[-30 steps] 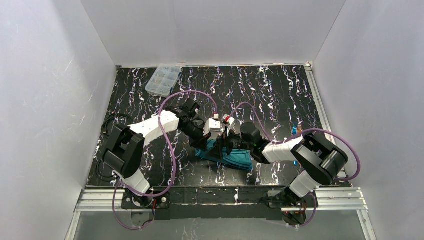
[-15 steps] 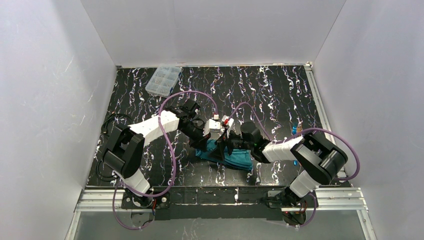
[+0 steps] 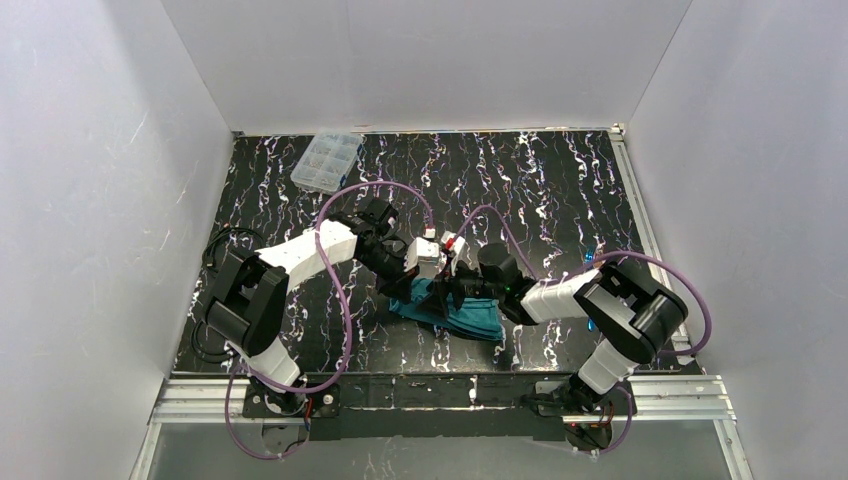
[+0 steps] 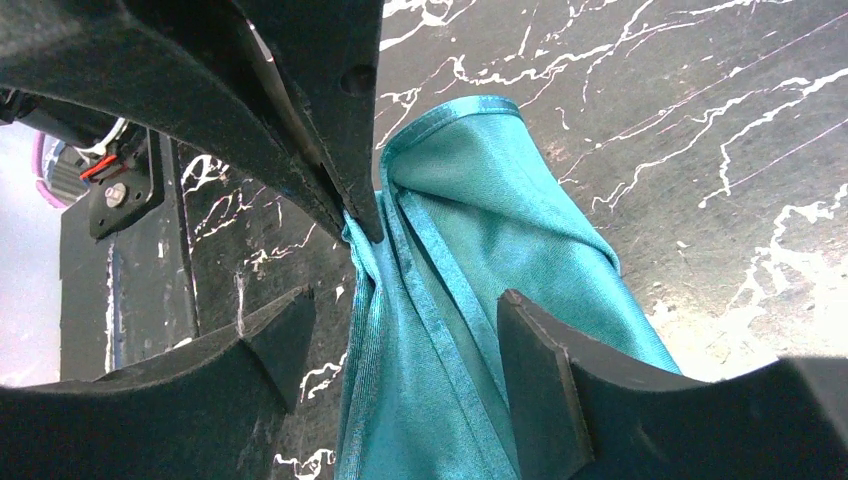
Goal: Fold the napkin into a case and place the utensils inside
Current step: Stuff the top corner of the smaller-rectangle-folded napkin into the folded napkin.
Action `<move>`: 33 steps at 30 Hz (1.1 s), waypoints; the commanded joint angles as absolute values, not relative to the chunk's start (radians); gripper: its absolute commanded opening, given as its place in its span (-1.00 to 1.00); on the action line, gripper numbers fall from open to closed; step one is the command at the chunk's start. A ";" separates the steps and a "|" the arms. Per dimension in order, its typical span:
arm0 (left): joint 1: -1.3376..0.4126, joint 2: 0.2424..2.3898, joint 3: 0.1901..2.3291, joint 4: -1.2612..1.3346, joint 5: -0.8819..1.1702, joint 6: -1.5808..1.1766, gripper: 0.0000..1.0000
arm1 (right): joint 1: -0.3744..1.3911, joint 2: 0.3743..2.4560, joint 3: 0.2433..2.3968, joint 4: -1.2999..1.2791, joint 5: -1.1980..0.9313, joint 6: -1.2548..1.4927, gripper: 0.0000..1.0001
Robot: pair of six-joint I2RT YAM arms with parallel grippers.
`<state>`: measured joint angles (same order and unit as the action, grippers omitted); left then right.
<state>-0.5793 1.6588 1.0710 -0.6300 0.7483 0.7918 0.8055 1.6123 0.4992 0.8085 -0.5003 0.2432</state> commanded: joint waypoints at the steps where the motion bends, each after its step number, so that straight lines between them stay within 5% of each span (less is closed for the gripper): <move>1: -0.586 1.640 1.106 -0.636 0.788 0.789 -1.00 | 0.841 1.559 0.476 0.839 -0.477 0.185 0.48; 12: -0.568 1.646 1.136 -0.675 0.828 0.789 -1.00 | 0.848 1.585 0.373 1.206 -0.398 0.316 0.57; 13: -0.568 1.647 1.139 -0.679 0.830 0.792 -1.00 | 0.848 1.585 0.365 1.224 -0.399 0.323 0.91; 15: -0.566 1.647 1.145 -0.689 0.832 0.799 -1.00 | 0.848 1.582 0.352 1.258 -0.392 0.329 0.97; 23: -0.566 1.650 1.143 -0.713 0.834 0.828 -1.00 | 0.860 1.549 0.392 1.083 -0.289 0.258 0.92; 33: -0.566 1.641 1.122 -0.709 0.818 0.845 -1.00 | 0.762 1.209 0.388 0.692 -0.050 0.476 0.97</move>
